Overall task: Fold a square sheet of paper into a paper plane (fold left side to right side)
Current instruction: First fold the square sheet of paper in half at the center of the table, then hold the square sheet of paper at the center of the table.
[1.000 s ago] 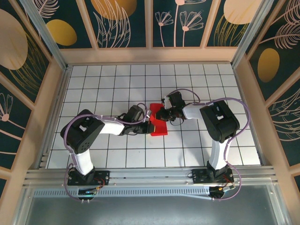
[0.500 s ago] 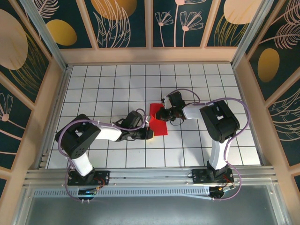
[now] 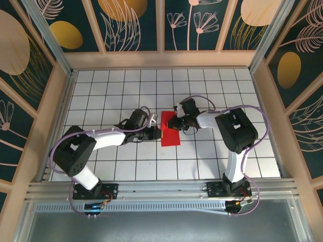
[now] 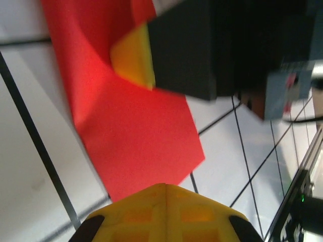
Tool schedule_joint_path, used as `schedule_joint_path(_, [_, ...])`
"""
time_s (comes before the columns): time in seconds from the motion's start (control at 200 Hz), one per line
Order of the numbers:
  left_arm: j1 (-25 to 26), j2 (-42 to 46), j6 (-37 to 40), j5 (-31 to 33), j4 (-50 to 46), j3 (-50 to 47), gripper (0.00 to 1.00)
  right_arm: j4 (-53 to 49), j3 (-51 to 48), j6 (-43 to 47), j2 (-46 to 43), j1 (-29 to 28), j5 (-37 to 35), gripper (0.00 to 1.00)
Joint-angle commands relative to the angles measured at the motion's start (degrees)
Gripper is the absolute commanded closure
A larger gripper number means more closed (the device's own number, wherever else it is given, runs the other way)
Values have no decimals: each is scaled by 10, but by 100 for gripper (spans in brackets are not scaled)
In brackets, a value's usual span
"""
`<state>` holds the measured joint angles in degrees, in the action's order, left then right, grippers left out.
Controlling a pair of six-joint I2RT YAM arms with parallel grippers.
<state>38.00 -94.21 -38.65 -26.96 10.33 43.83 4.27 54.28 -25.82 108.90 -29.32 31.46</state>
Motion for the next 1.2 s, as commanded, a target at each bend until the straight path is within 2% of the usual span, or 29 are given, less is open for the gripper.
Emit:
schedule_joint_path(0.0, [-4,-36,20,-5,-30,46,100,-61,-12,7,17,-8,-49,100])
schedule_joint_path(0.175, [-5,-118,29,12,-52,103,100,-59,-13,5,16,-12,-48,100])
schedule_joint_path(0.35, [-5,-159,19,9,-48,115,100,-54,-14,2,15,-15,-47,100])
schedule_joint_path(0.641, [-5,-168,16,21,-53,100,100,-37,0,-12,-12,-16,-20,100])
schedule_joint_path(0.836, [-5,-168,5,20,-43,90,100,-53,8,-7,-70,-15,-38,100])
schedule_joint_path(1.086, [-5,-164,8,31,-53,94,100,-51,-78,-27,-150,-17,-22,100])
schedule_joint_path(1.196, [-5,-160,7,30,-53,95,100,-25,-111,-47,-156,-39,-9,100])
